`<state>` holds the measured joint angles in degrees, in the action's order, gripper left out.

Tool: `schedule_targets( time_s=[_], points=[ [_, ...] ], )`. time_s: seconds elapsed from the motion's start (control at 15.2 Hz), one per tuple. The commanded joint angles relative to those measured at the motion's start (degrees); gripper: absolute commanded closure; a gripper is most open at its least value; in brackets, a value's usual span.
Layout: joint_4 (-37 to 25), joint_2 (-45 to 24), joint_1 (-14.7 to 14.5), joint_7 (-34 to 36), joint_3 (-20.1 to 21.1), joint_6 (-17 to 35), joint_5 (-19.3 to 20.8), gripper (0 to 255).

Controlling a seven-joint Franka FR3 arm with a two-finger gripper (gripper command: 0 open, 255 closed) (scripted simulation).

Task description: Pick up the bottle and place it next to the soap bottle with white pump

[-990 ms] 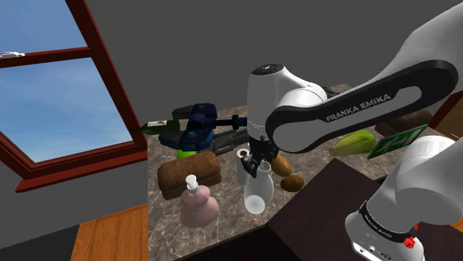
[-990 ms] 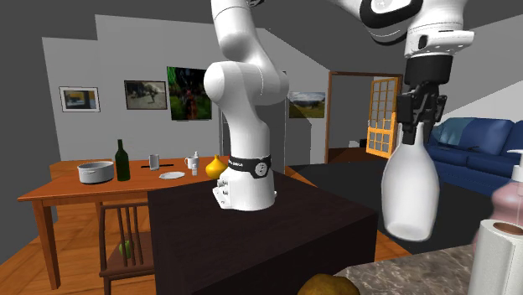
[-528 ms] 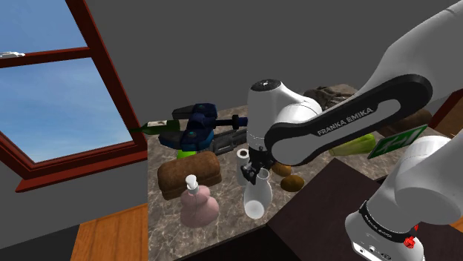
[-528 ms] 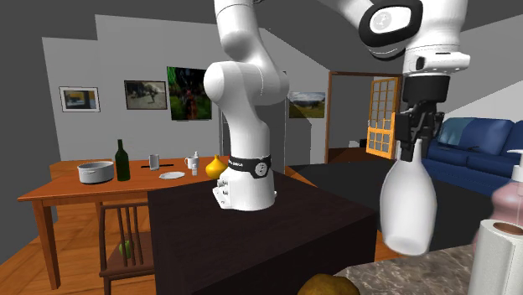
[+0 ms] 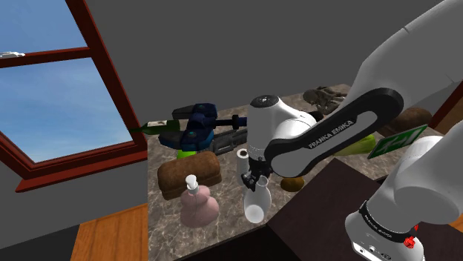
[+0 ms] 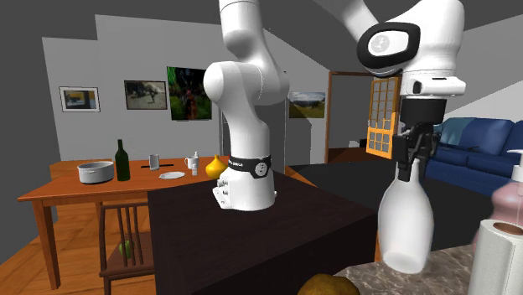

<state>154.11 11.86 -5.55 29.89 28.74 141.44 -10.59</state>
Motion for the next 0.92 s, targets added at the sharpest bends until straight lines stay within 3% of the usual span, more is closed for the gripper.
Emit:
schedule_targets(
  time_s=[0.0,0.46,0.53,0.86],
  points=[
    [0.3,-1.5,0.3,0.5,0.3,1.8,0.7,255],
    [0.3,-1.5,0.3,0.5,0.3,1.8,0.7,255],
    [0.3,-1.5,0.3,0.5,0.3,1.8,0.7,0],
    [0.3,-1.5,0.3,0.5,0.3,1.8,0.7,0]
  ],
)
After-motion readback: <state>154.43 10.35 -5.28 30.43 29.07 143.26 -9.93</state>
